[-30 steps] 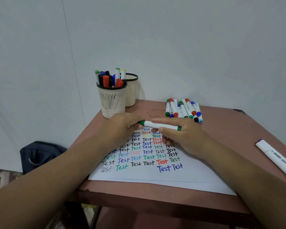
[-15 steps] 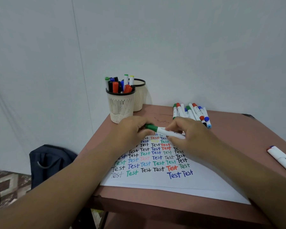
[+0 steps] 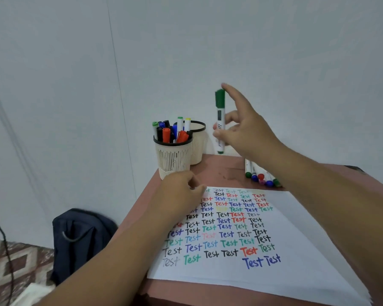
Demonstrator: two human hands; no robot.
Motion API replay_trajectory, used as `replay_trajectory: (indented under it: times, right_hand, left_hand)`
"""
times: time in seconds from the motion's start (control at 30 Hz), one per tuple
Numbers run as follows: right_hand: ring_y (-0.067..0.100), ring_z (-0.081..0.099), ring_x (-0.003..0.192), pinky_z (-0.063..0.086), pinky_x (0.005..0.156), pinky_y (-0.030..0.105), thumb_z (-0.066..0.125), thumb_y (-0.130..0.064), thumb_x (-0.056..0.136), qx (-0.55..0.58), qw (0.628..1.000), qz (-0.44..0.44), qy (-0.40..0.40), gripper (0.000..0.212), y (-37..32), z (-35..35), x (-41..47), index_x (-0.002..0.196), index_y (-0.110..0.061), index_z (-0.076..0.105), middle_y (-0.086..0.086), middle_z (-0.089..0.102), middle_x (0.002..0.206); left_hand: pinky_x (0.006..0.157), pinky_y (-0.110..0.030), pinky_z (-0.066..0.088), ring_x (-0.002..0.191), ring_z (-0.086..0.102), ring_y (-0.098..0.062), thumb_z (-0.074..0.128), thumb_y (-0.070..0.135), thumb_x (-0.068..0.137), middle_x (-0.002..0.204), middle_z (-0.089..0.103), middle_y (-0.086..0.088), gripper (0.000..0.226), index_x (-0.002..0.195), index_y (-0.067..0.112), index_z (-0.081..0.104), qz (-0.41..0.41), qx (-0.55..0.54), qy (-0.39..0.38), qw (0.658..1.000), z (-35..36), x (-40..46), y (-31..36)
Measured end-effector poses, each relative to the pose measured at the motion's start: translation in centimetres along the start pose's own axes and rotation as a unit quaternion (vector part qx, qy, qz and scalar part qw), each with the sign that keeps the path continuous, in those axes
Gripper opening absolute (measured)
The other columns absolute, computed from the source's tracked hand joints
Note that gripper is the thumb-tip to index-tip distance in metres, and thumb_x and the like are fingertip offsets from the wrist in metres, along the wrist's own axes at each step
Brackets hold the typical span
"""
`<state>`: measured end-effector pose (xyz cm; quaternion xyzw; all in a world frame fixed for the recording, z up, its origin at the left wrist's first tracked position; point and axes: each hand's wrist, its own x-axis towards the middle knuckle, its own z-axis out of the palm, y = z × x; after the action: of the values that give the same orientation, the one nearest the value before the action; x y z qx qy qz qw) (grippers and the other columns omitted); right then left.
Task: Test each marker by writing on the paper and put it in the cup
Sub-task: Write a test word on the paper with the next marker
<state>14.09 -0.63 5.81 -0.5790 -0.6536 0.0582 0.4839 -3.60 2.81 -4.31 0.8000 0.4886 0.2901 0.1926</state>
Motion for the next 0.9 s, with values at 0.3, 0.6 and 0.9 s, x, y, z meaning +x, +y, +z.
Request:
replay_trajectory:
  times: [0.3, 0.6, 0.9]
  right_hand:
    - [0.015, 0.075, 0.077, 0.063, 0.082, 0.043, 0.085, -0.009, 0.077, 0.098, 0.995, -0.021, 0.028, 0.088, -2.4, 5.0, 4.0, 0.138, -0.046, 0.035, 0.002, 0.076, 0.081]
    - [0.009, 0.069, 0.077, 0.055, 0.072, 0.021, 0.084, -0.014, 0.081, 0.031, 0.999, -0.035, 0.004, 0.079, -1.1, 7.2, 3.4, 0.135, -0.044, 0.034, -0.002, 0.072, 0.081]
    - [0.005, 0.058, 0.100, 0.040, 0.082, 0.004, 0.073, -0.012, 0.092, -0.004, 0.998, -0.056, -0.014, 0.016, 0.3, 8.2, 2.6, 0.107, -0.017, 0.079, -0.007, 0.072, 0.104]
  left_hand:
    - [0.055, -0.022, 0.041, 0.068, 0.063, -0.003, 0.067, 0.042, 0.089, 0.071, 0.069, 0.009, 0.025, 0.074, 0.022, 0.070, -0.098, -0.090, 0.035, 0.990, -0.3, 0.3, -0.1]
    - [0.053, -0.022, 0.040, 0.066, 0.063, -0.004, 0.067, 0.039, 0.088, 0.069, 0.068, 0.007, 0.023, 0.075, 0.020, 0.070, -0.096, -0.085, 0.033, 0.991, 0.0, 0.3, 0.0]
    - [0.053, -0.022, 0.039, 0.068, 0.062, -0.004, 0.066, 0.036, 0.090, 0.072, 0.068, 0.008, 0.018, 0.077, 0.023, 0.068, -0.089, -0.072, 0.031, 0.993, -0.2, 0.3, 0.1]
